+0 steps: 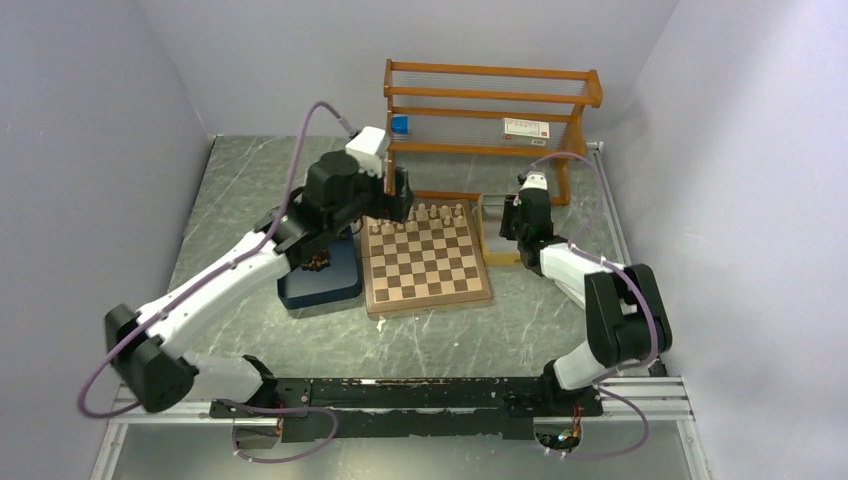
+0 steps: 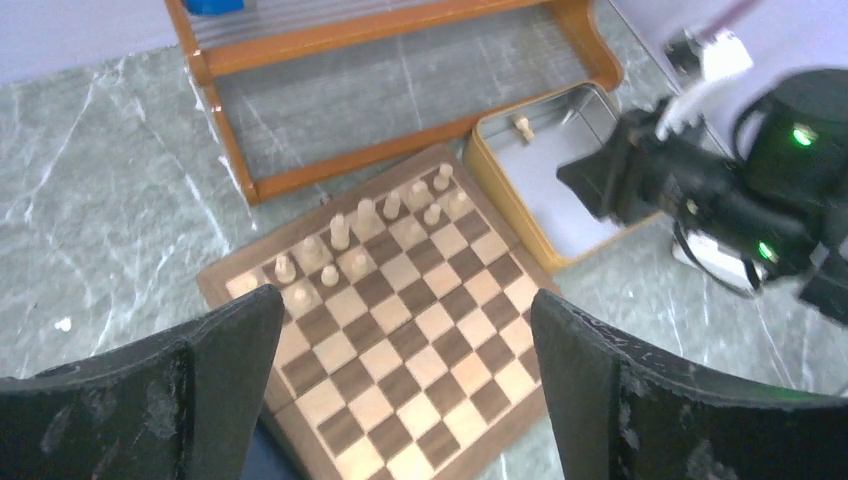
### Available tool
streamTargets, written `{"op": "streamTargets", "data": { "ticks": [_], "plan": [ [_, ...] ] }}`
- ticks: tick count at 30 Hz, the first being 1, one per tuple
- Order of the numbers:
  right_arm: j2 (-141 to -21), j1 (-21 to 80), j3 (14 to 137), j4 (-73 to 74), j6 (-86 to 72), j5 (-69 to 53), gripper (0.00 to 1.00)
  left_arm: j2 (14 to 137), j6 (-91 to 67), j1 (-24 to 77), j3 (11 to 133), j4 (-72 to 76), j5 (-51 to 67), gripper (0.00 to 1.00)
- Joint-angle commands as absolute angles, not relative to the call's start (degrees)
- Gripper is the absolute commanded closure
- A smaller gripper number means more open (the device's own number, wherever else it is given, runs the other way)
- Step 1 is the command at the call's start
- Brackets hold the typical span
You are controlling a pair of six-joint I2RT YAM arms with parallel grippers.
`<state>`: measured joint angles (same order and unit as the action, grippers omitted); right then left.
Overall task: Set up the chess pieces on the board
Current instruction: Pick up the chess piece from the storage box.
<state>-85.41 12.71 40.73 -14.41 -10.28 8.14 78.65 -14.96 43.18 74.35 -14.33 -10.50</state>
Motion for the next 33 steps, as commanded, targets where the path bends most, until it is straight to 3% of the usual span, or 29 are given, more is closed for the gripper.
{"op": "streamTargets", "data": {
  "ticks": [1, 7, 21, 33],
  "plan": [
    [-91.4, 10.7, 44.8, -18.3, -6.8, 7.9, 0.72, 69.7, -13.4, 42.8, 67.0, -19.9, -8.3, 0.02],
    [-97.3, 8.5, 47.4, -21.2, -4.7, 7.4, 0.75, 59.3, -9.0, 42.8, 57.4, -21.2, -14.8, 0.02],
    [-108.8, 6.8, 59.4, -11.6, -1.7, 5.6, 0.61, 56.5, -5.8, 42.9, 54.2, -24.1, -17.9, 0.02],
    [-113.7, 6.4, 63.8, -6.6, -0.6, 4.6, 0.66, 55.4, -5.9, 42.8, 53.9, -23.8, -18.1, 0.02]
  ]
}}
